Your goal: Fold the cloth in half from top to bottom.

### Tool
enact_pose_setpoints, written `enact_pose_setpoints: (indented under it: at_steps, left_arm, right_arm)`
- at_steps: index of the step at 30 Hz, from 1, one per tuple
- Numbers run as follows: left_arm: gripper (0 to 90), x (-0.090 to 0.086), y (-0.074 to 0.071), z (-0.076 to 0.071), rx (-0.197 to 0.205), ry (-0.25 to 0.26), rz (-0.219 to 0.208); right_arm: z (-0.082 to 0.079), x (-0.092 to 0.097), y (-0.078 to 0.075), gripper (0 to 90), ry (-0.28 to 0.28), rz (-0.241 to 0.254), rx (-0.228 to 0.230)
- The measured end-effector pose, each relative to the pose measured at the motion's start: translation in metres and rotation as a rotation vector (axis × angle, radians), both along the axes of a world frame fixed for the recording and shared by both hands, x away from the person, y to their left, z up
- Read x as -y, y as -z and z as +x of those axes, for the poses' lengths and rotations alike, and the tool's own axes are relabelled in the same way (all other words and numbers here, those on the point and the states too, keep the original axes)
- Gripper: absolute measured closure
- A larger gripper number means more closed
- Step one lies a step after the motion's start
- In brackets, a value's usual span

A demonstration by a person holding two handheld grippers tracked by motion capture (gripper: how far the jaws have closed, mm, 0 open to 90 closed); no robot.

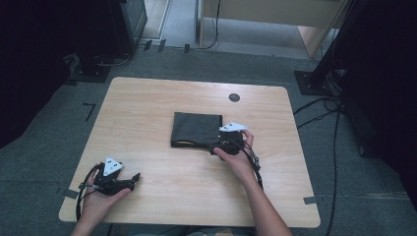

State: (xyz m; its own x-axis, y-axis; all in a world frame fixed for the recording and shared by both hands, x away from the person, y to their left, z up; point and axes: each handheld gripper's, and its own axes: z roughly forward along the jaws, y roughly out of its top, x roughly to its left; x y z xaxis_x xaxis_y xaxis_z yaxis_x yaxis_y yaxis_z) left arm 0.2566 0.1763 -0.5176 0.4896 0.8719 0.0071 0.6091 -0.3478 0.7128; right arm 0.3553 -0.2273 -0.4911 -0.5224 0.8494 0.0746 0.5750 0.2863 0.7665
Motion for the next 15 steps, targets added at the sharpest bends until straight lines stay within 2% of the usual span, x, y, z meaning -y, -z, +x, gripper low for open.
enact_pose_setpoints:
  at_steps: [2,4,7,15]
  left_arm:
    - [17.3,0.0,0.0,0.0,0.0,0.0,0.0]
    - [17.2,0.0,0.0,0.0,0.0,0.0,0.0]
    - [16.9,0.0,0.0,0.0,0.0,-0.001,0.0]
    - [16.4,0.0,0.0,0.0,-0.001,0.001,0.001]
  right_arm:
    - [-0.014,0.019,-0.003,4.9,-0.017,-0.006,0.014]
    - [-0.019,0.025,-0.003,4.6,-0.011,-0.018,0.016]
    - [-0.031,0.046,-0.002,2.0,0.016,-0.019,0.0]
    - [-0.061,0.096,0.004,2.0,0.105,-0.028,-0.016]
